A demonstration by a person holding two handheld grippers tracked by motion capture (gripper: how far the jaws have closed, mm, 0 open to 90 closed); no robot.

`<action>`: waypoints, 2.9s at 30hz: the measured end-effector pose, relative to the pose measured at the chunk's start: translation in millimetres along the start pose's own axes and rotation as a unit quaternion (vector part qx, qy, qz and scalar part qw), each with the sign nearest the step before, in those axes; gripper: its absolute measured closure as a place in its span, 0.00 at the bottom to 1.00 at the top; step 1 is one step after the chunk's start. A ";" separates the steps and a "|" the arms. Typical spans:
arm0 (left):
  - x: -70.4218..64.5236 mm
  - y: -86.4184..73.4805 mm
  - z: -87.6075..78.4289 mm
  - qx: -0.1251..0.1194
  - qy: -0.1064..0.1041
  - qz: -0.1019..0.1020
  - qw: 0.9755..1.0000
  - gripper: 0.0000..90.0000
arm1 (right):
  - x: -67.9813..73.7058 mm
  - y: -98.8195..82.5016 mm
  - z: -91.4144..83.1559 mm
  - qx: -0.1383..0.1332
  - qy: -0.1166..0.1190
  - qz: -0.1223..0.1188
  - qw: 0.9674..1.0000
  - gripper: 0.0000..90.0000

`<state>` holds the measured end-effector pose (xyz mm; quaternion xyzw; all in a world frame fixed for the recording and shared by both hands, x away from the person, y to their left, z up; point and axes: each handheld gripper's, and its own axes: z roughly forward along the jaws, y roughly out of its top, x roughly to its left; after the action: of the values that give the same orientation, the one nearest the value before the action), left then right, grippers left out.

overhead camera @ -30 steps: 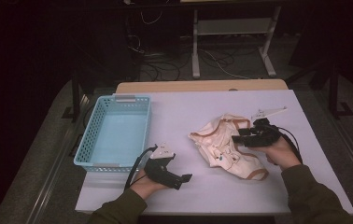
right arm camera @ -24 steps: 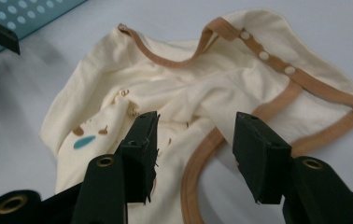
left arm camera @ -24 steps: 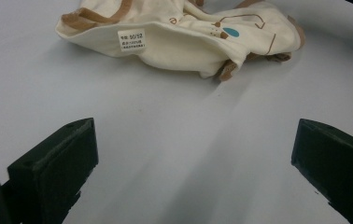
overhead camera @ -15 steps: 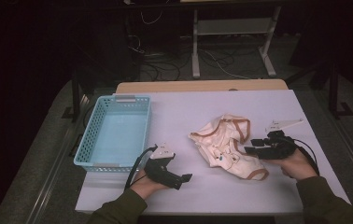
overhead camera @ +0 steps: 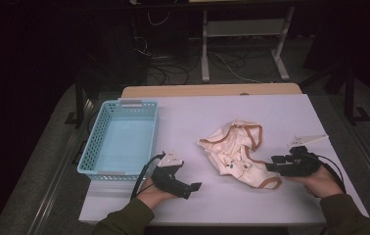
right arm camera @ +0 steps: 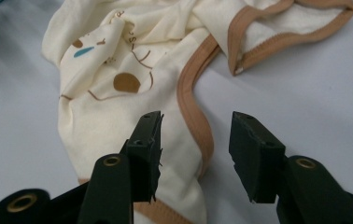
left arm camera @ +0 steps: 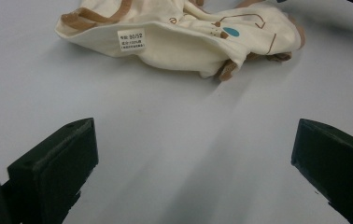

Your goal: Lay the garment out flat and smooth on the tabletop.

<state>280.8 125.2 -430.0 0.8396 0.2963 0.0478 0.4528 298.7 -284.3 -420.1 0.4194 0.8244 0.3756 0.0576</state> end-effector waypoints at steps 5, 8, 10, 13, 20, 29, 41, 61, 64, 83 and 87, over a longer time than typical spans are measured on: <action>-0.6 0.1 0.4 -0.001 0.000 -0.001 1.000 0.00 | 2.6 -13.9 -6.3 0.012 0.003 0.003 1.000 0.59; -0.7 0.1 0.7 0.001 0.000 0.000 1.000 0.00 | 1.8 -20.6 -8.2 0.016 0.001 0.007 1.000 0.60; -1.2 0.1 0.9 0.001 0.000 0.000 1.000 0.00 | 1.2 -25.3 -8.9 0.020 0.000 0.012 1.000 0.61; -1.2 0.1 1.1 0.002 0.000 0.001 1.000 0.00 | 0.8 -29.4 -8.7 0.026 0.000 0.014 1.000 0.62; -1.2 0.1 0.8 0.003 0.000 0.003 1.000 0.00 | -0.4 -36.0 -2.6 0.049 -0.004 0.008 0.999 0.78; -1.2 0.3 0.7 0.003 0.000 0.004 1.000 0.00 | -0.6 -34.9 -2.4 0.051 -0.009 0.001 0.999 0.94; -1.2 0.2 1.5 0.002 0.000 0.003 1.000 0.00 | -0.7 -25.2 -17.1 0.012 -0.015 0.010 1.000 0.95; -1.4 0.1 2.8 0.003 0.000 0.001 1.000 0.00 | -19.6 19.3 -27.8 -0.052 -0.050 -0.007 0.997 0.95; -1.2 0.0 2.8 0.003 0.000 0.001 1.000 0.00 | -23.8 26.8 -24.7 -0.056 -0.056 -0.006 0.997 0.95; -0.7 -0.5 3.0 0.003 -0.001 -0.001 1.000 0.00 | -66.6 53.2 -6.9 -0.060 -0.118 0.023 0.991 0.96; -0.7 -0.5 3.0 0.003 -0.001 -0.001 1.000 0.00 | -76.4 52.5 -3.9 -0.062 -0.124 0.033 0.990 0.96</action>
<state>281.1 122.8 -432.0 0.8406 0.2972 0.0459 0.4505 380.1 -323.5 -399.1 0.4853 0.7718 0.3727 0.1730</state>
